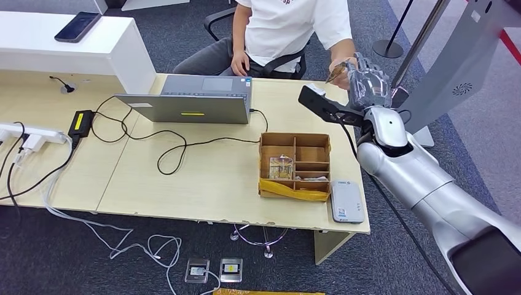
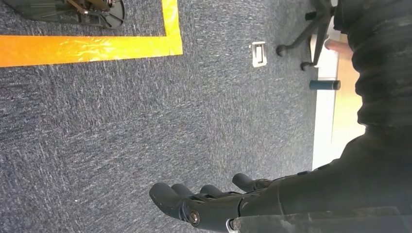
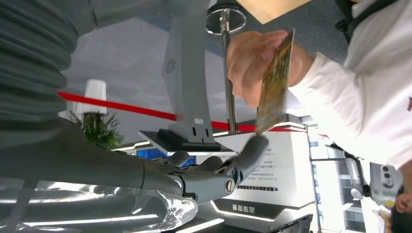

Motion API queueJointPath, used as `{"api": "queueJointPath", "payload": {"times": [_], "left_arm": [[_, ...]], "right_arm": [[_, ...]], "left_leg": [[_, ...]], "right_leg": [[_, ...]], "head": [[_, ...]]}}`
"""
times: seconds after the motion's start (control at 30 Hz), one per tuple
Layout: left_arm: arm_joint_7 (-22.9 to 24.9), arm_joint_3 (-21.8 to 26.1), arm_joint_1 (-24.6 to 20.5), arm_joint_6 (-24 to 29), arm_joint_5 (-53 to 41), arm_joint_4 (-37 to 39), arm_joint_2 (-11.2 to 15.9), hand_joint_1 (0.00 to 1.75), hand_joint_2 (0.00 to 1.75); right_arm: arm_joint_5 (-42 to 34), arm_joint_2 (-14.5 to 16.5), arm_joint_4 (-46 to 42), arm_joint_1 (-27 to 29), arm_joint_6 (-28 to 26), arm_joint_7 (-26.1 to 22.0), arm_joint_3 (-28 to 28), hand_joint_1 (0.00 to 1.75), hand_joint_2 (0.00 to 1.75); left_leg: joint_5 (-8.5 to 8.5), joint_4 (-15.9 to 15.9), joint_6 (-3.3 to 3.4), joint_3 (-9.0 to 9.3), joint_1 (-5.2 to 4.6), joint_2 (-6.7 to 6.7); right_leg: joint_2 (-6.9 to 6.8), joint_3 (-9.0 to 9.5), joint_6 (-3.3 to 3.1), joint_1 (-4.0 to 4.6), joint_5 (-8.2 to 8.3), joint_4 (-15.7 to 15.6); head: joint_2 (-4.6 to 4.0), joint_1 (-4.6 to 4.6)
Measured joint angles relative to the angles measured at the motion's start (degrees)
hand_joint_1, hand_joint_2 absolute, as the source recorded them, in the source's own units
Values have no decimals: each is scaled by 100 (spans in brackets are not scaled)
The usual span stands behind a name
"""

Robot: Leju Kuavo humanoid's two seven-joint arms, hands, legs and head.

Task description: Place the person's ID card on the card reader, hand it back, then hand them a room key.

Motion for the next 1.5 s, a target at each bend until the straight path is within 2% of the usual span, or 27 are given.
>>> {"api": "queueJointPath", "payload": {"times": [0.1,0.23,0.43,0.6,0.83,1.0,1.3,1.5], "left_arm": [[-4,2,5,-3,23,1,-3,0,175],[-20,4,20,-28,72,2,-9,0,175],[-57,7,32,-37,104,2,-14,0,175],[-104,19,42,-29,145,2,-21,0,175],[-99,26,44,-30,99,2,-22,0,175],[-49,26,44,-48,25,2,-18,0,175],[-16,27,42,-65,52,2,-13,0,175],[3,28,42,-60,73,2,-13,0,175]], "right_arm": [[-458,-31,-206,121,-396,-161,-96,0,175],[-1073,-174,-1065,612,-557,-363,-313,0,175],[-1561,-397,-2466,1444,-555,-574,-628,0,175],[-1838,-572,-3381,2190,-338,-775,-832,0,175],[-1309,-787,-4132,3119,38,-597,-972,0,175],[-360,-922,-4271,3538,252,15,-1081,0,175],[466,-958,-4143,3638,395,307,-1126,0,175],[620,-956,-3982,3635,425,379,-1125,0,175]], "left_leg": [[0,0,0,3,0,3],[-1,1,-1,7,1,6],[-2,0,-2,8,2,14],[-3,0,-4,15,5,14],[-6,0,-8,16,6,25],[-6,-1,-8,15,6,26],[-6,-1,-8,14,7,27],[-6,-1,-8,13,7,27]], "right_leg": [[3,0,0,0,0,-1],[5,2,0,2,0,-1],[7,-1,0,4,0,-2],[9,7,-3,7,-1,-3],[13,6,-5,8,-1,-4],[14,6,-6,8,0,-3],[14,6,-10,8,3,-3],[13,6,-10,8,3,-3]], "head": [[0,0],[-1,1],[-1,-2],[-1,1],[-1,-1],[-1,-1],[-1,-1],[0,-1]]}}
